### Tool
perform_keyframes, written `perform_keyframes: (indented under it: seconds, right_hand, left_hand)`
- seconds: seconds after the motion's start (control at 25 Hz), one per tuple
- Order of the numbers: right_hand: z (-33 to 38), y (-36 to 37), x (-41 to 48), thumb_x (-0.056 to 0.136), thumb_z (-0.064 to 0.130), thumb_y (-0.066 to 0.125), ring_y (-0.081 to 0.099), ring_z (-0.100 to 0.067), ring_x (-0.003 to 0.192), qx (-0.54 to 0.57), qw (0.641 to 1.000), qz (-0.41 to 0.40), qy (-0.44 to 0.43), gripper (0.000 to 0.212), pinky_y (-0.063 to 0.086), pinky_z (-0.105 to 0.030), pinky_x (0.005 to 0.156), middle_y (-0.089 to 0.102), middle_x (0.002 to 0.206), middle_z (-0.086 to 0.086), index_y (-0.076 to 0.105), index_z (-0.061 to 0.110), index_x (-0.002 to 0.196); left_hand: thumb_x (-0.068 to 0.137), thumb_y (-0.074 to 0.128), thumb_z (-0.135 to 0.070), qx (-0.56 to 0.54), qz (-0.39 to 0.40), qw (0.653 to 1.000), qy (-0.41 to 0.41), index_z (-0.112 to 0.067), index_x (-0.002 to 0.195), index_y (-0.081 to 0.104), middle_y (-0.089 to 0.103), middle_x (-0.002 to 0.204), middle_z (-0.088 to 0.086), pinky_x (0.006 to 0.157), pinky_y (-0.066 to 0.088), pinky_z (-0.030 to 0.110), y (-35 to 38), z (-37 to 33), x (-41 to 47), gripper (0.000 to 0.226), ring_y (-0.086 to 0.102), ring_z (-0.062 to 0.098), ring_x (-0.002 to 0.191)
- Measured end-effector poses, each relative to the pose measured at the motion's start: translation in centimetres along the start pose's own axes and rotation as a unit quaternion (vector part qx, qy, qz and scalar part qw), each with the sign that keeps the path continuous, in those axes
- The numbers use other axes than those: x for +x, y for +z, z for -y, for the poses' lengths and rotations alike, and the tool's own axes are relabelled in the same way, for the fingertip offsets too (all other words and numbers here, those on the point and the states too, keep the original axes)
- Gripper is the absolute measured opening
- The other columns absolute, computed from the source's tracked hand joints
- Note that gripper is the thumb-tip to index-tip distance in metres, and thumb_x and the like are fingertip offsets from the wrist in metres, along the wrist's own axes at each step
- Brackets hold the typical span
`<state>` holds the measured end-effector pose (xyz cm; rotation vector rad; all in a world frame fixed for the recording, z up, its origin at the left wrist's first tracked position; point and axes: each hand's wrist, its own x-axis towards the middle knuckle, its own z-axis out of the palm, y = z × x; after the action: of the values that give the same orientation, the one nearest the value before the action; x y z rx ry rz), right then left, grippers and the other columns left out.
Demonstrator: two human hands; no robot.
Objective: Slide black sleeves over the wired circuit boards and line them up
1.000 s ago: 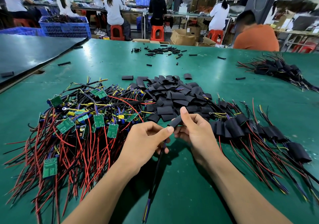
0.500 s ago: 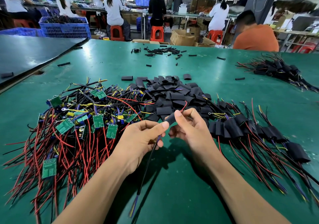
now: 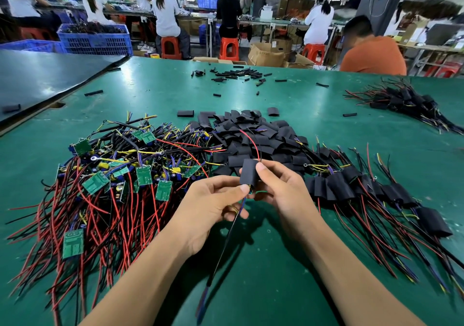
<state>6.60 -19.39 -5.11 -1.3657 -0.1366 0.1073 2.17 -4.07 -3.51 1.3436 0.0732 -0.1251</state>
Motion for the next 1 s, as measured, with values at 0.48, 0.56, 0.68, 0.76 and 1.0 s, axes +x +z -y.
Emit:
perform_keyframes:
  seconds: [0.48, 0.56, 0.68, 0.76, 1.0]
  right_hand:
    - [-0.8, 0.1, -0.2, 0.087, 0.037, 0.072, 0.068, -0.016, 0.074, -0.140, 0.989, -0.009, -0.039, 0.022, 0.058, -0.042, 0.071, 0.078, 0.087, -0.002, 0.066, 0.025, 0.106]
    - [-1.1, 0.2, -0.2, 0.091, 0.031, 0.072, 0.067, -0.015, 0.073, -0.162, 0.986, -0.006, -0.038, 0.019, 0.058, -0.048, 0.077, 0.078, 0.085, 0.001, 0.063, 0.026, 0.107]
    - [-1.1, 0.2, -0.3, 0.090, 0.030, 0.072, 0.068, -0.014, 0.074, -0.175, 0.984, 0.007, -0.035, 0.023, 0.057, -0.048, 0.083, 0.078, 0.086, -0.002, 0.063, 0.026, 0.111]
    - [-0.8, 0.1, -0.3, 0.088, 0.031, 0.072, 0.069, -0.015, 0.076, -0.157, 0.986, 0.029, -0.038, 0.024, 0.057, -0.044, 0.077, 0.077, 0.087, -0.006, 0.065, 0.027, 0.110]
    - [-0.1, -0.5, -0.2, 0.080, 0.033, 0.073, 0.067, -0.015, 0.071, -0.128, 0.988, 0.088, -0.015, 0.033, 0.051, -0.025, 0.065, 0.075, 0.082, -0.004, 0.065, 0.025, 0.111]
  left_hand:
    - [0.081, 0.076, 0.000, 0.184, -0.080, 0.976, 0.079, -0.011, 0.095, 0.070, 0.075, 0.069, 0.006, 0.063, 0.055, 0.023, 0.2, 0.4, -0.3, 0.019, 0.069, 0.015, 0.057]
    - [0.080, 0.078, -0.005, 0.214, -0.103, 0.967, 0.095, -0.017, 0.091, 0.071, 0.075, 0.066, 0.003, 0.063, 0.055, 0.020, 0.1, 0.4, -0.3, 0.018, 0.070, 0.013, 0.058]
    - [0.080, 0.078, -0.007, 0.219, -0.098, 0.967, 0.088, -0.018, 0.090, 0.070, 0.074, 0.066, 0.004, 0.063, 0.054, 0.024, -0.1, 0.1, -0.4, 0.017, 0.070, 0.016, 0.059]
    - [0.080, 0.078, -0.007, 0.215, -0.089, 0.970, 0.076, -0.015, 0.092, 0.069, 0.073, 0.065, 0.007, 0.059, 0.053, 0.024, -0.2, 0.0, -0.5, 0.016, 0.068, 0.016, 0.057]
    - [0.083, 0.074, -0.002, 0.186, -0.074, 0.977, 0.073, -0.008, 0.094, 0.068, 0.074, 0.070, 0.009, 0.051, 0.052, 0.023, -0.1, -0.1, -0.6, 0.013, 0.067, 0.020, 0.053]
